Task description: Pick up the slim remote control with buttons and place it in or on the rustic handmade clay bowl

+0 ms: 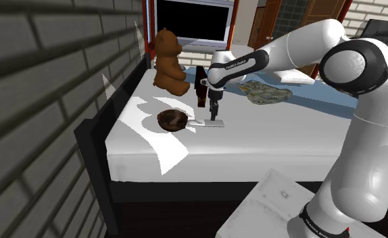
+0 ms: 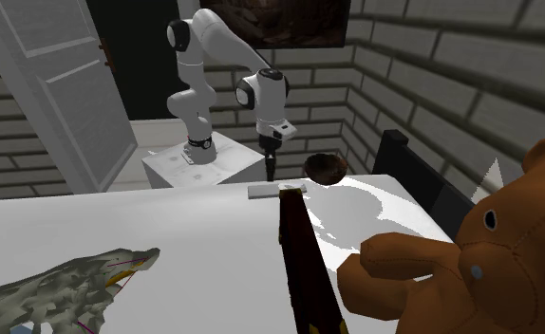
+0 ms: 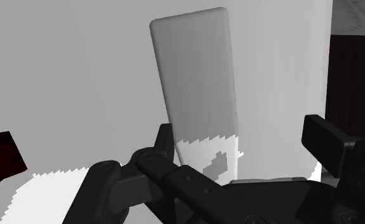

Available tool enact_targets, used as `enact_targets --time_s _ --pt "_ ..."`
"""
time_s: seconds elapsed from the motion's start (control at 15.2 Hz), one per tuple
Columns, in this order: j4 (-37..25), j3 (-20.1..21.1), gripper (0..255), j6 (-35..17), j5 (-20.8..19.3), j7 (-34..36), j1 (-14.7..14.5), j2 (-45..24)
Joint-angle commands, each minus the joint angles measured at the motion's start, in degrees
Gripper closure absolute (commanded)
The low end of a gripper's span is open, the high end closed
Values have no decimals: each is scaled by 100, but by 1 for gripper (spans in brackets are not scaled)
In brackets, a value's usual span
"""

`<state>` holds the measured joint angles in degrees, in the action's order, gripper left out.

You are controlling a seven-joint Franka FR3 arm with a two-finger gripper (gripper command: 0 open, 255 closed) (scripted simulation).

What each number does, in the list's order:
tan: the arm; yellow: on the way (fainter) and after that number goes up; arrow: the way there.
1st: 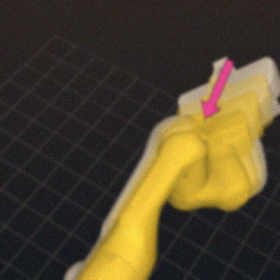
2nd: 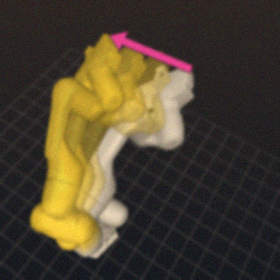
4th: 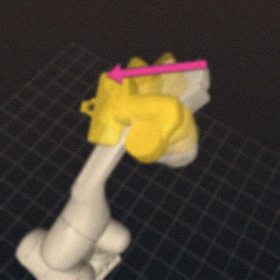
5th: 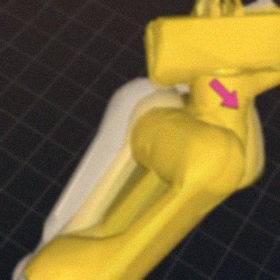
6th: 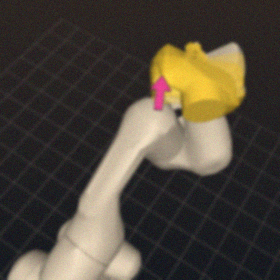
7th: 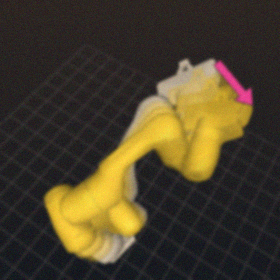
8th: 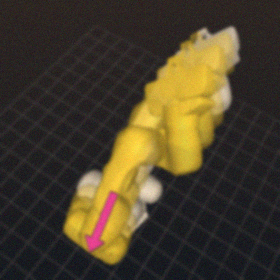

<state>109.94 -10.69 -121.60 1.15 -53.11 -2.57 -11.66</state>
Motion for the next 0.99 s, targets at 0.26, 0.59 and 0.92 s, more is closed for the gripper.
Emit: enact_targets --time_s 0.26,0.59,0.92 --pt "-591 122 0 -163 185 -524 72 -768" --pt "-439 140 0 -521 230 -553 87 -977" --pt "-439 140 0 -521 230 -553 87 -977"
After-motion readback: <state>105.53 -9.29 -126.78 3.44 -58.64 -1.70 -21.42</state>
